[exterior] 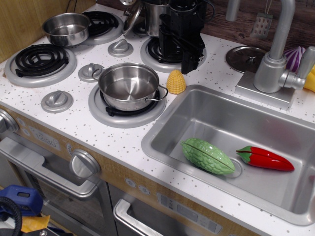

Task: Put corn in pan which is on stove

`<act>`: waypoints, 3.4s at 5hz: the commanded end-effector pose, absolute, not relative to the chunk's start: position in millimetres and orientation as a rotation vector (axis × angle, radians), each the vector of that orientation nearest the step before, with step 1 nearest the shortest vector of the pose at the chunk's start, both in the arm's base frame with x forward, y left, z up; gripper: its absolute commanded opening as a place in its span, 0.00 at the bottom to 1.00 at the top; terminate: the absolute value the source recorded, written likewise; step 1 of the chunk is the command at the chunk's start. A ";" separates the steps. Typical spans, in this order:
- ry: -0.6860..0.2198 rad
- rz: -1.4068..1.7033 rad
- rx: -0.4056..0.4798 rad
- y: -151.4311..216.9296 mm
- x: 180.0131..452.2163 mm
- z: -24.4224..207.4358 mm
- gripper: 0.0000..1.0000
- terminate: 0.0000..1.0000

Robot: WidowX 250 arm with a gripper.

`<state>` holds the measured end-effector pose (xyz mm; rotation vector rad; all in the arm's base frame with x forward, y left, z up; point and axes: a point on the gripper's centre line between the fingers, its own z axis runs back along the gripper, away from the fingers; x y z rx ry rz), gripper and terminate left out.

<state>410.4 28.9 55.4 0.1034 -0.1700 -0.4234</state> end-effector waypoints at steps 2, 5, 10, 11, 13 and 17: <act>-0.202 -0.425 0.086 28.0 414.3 43.5 1.00 0.00; -0.215 -0.407 0.027 30.6 417.2 31.6 0.00 0.00; -0.087 -0.409 0.204 54.3 402.2 124.7 0.00 0.00; -0.113 -0.325 0.203 68.0 370.6 98.5 0.00 0.00; -0.139 -0.315 0.182 84.2 349.4 80.0 0.00 0.00; -0.160 -0.330 0.149 89.8 344.3 68.1 1.00 1.00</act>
